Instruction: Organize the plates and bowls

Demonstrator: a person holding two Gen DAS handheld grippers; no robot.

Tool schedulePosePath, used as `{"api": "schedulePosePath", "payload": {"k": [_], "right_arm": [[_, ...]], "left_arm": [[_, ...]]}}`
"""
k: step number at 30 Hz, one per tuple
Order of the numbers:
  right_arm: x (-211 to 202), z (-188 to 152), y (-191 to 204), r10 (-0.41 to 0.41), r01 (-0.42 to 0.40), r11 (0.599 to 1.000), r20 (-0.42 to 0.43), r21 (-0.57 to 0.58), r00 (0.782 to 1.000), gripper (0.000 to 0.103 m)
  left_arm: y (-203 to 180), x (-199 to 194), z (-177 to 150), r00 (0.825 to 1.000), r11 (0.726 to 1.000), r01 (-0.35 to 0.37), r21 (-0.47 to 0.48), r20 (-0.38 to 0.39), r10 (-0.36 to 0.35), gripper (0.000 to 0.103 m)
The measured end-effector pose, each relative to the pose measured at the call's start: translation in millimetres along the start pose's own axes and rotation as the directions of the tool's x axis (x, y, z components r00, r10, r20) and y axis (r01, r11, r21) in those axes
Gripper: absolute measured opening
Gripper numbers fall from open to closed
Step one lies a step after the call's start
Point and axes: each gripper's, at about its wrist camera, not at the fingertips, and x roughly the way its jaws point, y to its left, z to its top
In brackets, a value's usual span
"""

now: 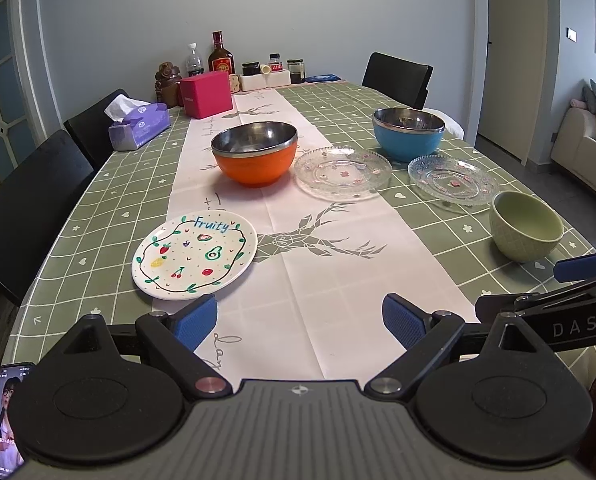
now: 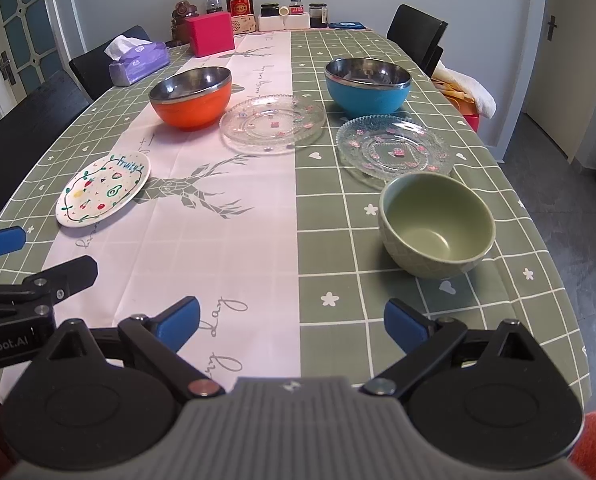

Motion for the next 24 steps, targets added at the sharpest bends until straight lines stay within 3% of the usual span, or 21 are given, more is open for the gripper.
{"api": "schedulePosePath", "payload": {"k": [24], "right_arm": [[-0.6,-0.3,1.8,-0.001,0.001,1.0,0.006,-0.018,1.0,0.098]], "left_arm": [[0.1,-0.8,0.9,1.0,1.0,0.002,-0.008,0.002,-0.002,0.103]]}}
